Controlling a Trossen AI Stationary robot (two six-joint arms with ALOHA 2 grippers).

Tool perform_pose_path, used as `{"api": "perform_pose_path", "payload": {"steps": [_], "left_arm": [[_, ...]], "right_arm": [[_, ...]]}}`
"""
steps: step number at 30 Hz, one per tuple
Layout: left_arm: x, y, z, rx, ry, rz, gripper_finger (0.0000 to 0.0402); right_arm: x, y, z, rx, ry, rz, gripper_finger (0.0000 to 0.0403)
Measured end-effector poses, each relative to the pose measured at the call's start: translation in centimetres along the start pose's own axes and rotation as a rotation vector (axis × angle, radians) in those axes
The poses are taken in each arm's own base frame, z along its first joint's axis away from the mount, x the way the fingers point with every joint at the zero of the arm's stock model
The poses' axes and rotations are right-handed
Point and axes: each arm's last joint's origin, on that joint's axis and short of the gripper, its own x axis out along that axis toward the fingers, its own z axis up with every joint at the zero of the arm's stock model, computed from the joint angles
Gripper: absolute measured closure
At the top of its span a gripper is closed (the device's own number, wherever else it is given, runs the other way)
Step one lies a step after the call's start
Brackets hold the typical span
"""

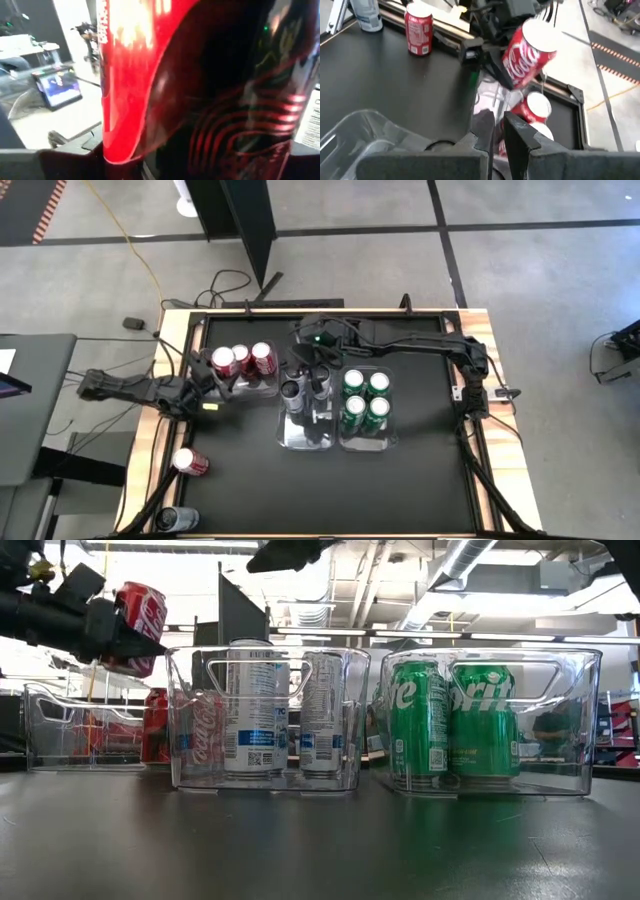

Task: Sort soda cans
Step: Put the top red soda can into the left transparent bin

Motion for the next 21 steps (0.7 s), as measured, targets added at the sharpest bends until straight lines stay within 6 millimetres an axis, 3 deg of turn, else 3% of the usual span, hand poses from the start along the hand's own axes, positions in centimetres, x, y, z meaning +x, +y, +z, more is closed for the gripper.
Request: {"api": "perform_pose_path", "payload": {"steps": [15, 21], "left_arm": [[0.6, 0.1, 0.1, 0.021, -0.031, -0.225, 0.0116], [0.9, 0.2, 0.0, 0.022, -0.030, -0.296, 0.0116]], "right_arm": [[2.0, 1.5, 0.1, -0.026, -0.022, 0.033, 0.0345], [3.7, 1.1, 0.5, -0.046, -0.136, -0.002, 0.0345]]}}
